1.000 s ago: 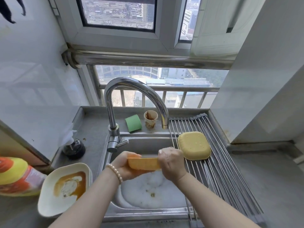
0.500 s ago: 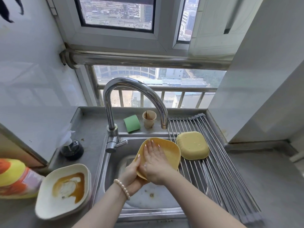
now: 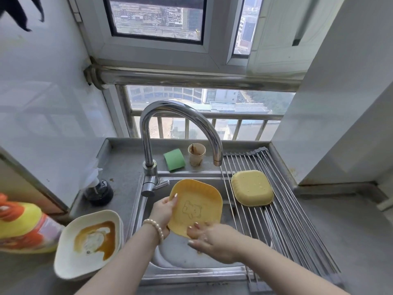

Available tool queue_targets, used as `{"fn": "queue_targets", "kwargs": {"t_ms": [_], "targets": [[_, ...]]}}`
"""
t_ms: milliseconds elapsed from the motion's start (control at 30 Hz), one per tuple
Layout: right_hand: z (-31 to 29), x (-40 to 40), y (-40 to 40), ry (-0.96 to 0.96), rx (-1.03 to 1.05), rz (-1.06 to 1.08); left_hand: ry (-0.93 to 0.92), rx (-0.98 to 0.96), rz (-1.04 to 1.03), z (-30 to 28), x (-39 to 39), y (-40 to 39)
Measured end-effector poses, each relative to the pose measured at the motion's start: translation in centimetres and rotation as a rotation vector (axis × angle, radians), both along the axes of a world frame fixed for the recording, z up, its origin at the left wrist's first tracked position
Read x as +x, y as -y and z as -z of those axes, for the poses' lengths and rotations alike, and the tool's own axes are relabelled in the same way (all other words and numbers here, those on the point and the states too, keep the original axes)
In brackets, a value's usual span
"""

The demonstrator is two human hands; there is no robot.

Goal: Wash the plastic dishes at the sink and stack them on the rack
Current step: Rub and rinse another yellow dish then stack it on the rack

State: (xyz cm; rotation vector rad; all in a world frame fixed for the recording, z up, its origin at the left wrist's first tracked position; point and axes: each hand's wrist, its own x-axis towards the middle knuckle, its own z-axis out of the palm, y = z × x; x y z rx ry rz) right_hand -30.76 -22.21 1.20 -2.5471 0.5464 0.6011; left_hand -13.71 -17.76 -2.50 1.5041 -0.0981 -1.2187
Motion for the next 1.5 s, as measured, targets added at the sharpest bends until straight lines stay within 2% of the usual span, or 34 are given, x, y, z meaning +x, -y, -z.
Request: {"fn": "queue_targets", "kwargs": {"t_ms": [67,133,233,400,467,533,600,700,800,933,967,1033,1100,1133,1200,1333,1500], "targets": [[0.8,-0.2,0.8,-0.096,-0.263,-0.061,0.201,0.075,0.035,0.3,0.0,-0.3],[1.4,0.4,1.5,-0.158,-0.362,0.015,0.276,0.106,0.095,0.5,-0.7,-0.5],[2.3,2.8,2.5,-0.066,-0.249,0.229,0.151,0.057,0.121,0.6,-2.2,-0.7],[2.2,5.7,0.3,0.143,0.117,0.178,-0.144,-0.117,0.119,0.1,-2.0,-1.1],[2.2,4.7,-0.3,0.118,0.210,0.064,-0.131,-0.124,0.065,0.2,-1.0,-1.4],[2.2,3.3,-0.3,0.045,0.257,-0.029,-0.041,-0.089,0.081,0.2,-0.3,-1.7],[1.7,2.4,0.3,-0.016,0.258,-0.033,0.029,-0.019,0.109,0.4,-0.2,-1.9],[0.8,2.6,2.0,-0.080,0.075,-0.036,0.063,0.018,0.061,0.7,-0.2,-2.2],[1.1,2.8,3.8,-0.146,-0.218,-0.187,0.113,0.062,0.063,1.0,0.7,-2.8],[2.0,4.0,5.7,-0.197,-0.445,-0.288,0.033,0.114,0.131,0.3,0.8,-3.6],[2.2,4.7,5.8,-0.171,-0.441,-0.270,0.027,0.128,0.127,0.4,0.7,-3.7],[2.1,6.4,5.8,0.017,-0.401,-0.112,0.047,0.152,0.141,0.9,0.6,-3.6],[1.4,8.4,6.0,0.263,-0.405,0.099,0.148,0.195,0.212,1.2,0.6,-3.5],[1.3,9.3,6.3,0.324,-0.417,0.168,0.210,0.215,0.256,1.2,0.6,-3.4],[1.0,11.1,6.7,0.315,-0.399,0.232,0.276,0.254,0.319,1.2,0.4,-3.3],[1.4,13.6,6.7,0.169,-0.347,0.137,0.199,0.267,0.331,0.4,-0.1,-3.0],[2.1,14.7,6.9,0.155,-0.396,0.112,0.164,0.308,0.302,0.9,0.2,-2.7]]}}
